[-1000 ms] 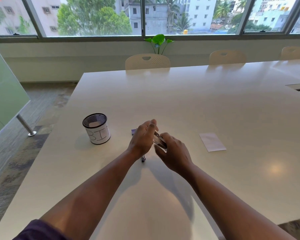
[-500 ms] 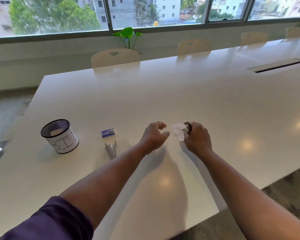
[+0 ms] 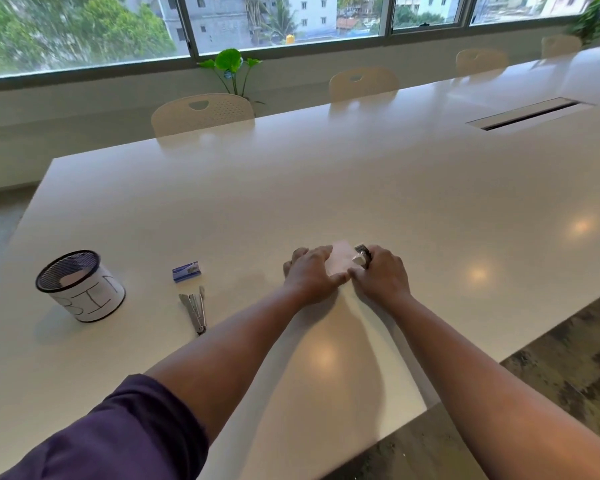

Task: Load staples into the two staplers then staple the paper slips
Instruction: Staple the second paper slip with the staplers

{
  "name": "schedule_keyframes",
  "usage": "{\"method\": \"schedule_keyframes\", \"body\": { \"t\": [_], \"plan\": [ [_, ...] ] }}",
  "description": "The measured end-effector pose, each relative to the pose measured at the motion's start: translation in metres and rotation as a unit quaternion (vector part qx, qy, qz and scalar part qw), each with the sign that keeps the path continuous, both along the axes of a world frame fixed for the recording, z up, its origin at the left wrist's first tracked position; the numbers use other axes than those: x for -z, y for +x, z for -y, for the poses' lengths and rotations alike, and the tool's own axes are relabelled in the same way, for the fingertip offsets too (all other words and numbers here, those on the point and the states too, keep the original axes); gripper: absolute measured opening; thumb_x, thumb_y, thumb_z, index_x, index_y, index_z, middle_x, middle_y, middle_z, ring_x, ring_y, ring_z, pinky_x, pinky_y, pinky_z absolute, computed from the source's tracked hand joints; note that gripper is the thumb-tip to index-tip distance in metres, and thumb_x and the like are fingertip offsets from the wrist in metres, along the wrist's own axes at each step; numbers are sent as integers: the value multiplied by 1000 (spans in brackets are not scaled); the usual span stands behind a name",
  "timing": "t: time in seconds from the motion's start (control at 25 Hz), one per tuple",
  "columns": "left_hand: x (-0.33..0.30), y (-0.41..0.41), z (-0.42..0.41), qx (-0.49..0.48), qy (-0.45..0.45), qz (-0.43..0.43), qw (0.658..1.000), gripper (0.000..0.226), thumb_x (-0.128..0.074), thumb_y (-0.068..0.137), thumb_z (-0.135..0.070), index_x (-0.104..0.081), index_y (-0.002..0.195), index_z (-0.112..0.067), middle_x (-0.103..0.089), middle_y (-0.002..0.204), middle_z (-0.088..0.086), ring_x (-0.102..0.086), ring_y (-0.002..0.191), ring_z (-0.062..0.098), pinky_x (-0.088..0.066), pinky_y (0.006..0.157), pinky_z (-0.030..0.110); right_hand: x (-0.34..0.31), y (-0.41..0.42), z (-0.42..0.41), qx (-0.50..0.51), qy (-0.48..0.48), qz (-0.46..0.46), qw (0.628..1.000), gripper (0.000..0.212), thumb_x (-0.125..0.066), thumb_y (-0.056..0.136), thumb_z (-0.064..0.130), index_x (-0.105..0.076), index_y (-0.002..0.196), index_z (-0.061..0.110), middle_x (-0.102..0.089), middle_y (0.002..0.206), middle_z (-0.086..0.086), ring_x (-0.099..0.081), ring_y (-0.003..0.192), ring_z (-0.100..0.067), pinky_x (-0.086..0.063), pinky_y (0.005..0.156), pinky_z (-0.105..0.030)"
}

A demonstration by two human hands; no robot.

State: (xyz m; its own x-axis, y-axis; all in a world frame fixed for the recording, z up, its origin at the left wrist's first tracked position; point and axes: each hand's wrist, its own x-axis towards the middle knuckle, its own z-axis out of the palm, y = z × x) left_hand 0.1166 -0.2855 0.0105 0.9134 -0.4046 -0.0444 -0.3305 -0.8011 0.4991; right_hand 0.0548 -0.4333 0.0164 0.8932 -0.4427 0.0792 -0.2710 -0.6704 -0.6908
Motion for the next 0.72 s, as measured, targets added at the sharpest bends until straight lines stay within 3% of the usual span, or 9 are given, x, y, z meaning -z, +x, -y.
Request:
{"method": "schedule_keyframes", "body": {
  "t": [0.08, 0.16, 0.24, 0.36, 0.48, 0.56, 0.72],
  "plan": [
    [0, 2, 0, 0, -9, 7, 1000, 75, -70, 81, -59, -48, 147, -30, -64, 133, 8, -38, 138, 31, -33, 103, 46, 1, -1, 1, -6, -4, -6, 1000, 21, -75, 82, 24, -70, 100, 15, -75, 98, -10, -66, 98, -36, -48, 77, -36],
    [-2, 0, -1, 1, -31, 23, 999, 53, -73, 81, -50, -62, 131, -35, -70, 118, 4, -47, 127, 30, -36, 95, 43, 2, -1, 0, -16, -9, -14, 1000, 17, -73, 82, 24, -69, 95, 15, -74, 92, -8, -66, 94, -35, -44, 71, -34],
    [-3, -5, -4, -8, -73, 37, 997, 29, -73, 82, -39, -72, 110, -33, -73, 100, -3, -58, 111, 26, -40, 86, 37, 1, -1, -1, -18, -6, -18, 1000, 16, -73, 83, 26, -69, 96, 17, -72, 90, -5, -65, 92, -33, -41, 70, -32],
    [-7, -10, -17, -45, -175, 3, 983, 12, -73, 83, -25, -75, 95, -26, -70, 78, -8, -66, 82, 19, -45, 67, 27, -2, -1, -1, -20, 49, 0, 999, 11, -75, 84, 23, -66, 91, 24, -69, 85, 2, -65, 88, -28, -43, 72, -31],
    [-21, -11, -36, -87, -285, -47, 954, 11, -76, 86, -22, -74, 96, -24, -71, 77, -4, -63, 66, 13, -49, 60, 23, -7, 0, -11, -36, 156, 47, 986, 11, -72, 87, 13, -66, 91, 21, -70, 85, 1, -64, 82, -21, -48, 76, -31],
    [-34, -10, -49, -98, -364, -81, 923, 10, -76, 89, -18, -72, 98, -21, -73, 79, 2, -63, 61, 12, -51, 56, 24, -13, 1, -27, -66, 211, 86, 972, 16, -67, 91, 6, -65, 88, 22, -67, 80, 4, -59, 72, -13, -48, 68, -23],
    [-61, -10, -87, -117, -454, -128, 874, 10, -72, 93, -20, -73, 102, -17, -71, 80, 5, -61, 56, 9, -51, 52, 22, -30, 4, -64, -74, 373, 87, 921, 14, -59, 101, 15, -67, 112, 19, -74, 95, -1, -57, 71, -12, -45, 53, -19]
  ]
}}
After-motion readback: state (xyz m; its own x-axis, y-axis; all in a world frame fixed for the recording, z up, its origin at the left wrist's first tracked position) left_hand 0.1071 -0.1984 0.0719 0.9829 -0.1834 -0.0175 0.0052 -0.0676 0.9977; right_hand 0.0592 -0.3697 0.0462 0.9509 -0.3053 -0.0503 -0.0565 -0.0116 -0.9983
